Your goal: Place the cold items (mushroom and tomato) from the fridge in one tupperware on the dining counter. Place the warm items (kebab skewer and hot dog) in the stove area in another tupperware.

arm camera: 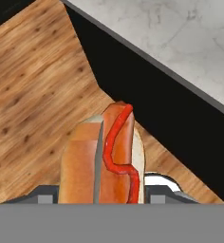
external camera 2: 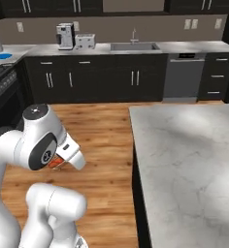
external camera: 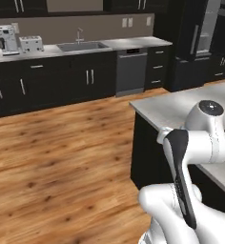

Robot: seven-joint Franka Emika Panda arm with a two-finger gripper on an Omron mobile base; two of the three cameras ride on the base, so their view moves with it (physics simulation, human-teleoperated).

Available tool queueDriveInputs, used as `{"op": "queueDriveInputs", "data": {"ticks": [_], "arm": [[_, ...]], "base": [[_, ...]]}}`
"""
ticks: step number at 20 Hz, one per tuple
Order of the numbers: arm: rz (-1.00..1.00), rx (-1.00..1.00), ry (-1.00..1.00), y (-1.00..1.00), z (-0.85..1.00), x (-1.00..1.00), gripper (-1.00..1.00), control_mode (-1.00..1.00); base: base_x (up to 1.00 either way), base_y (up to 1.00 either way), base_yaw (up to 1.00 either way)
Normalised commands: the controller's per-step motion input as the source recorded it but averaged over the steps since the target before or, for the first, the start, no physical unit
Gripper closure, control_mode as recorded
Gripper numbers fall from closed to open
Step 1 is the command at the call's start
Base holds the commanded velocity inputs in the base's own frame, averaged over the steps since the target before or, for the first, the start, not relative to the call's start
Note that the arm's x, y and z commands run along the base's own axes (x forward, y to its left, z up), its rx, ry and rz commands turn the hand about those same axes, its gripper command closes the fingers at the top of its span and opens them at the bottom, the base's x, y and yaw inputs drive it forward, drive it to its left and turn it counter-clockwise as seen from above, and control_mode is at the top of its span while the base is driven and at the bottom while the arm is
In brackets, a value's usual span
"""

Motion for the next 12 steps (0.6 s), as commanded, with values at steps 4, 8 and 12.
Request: {"op": "queueDriveInputs", "data": {"ticks": [4, 8, 12], "arm": [[0.00, 0.00, 0.00, 0.00, 0.00, 0.00, 1.00, 1.00], [0.00, 0.00, 0.00, 0.00, 0.00, 0.00, 1.00, 1.00], [0.00, 0.00, 0.00, 0.00, 0.00, 0.00, 1.00, 1.00]], "base": [[-1.00, -0.59, -0.10], [-1.00, -0.57, -0.09], [-1.00, -0.49, -0.10]]}}
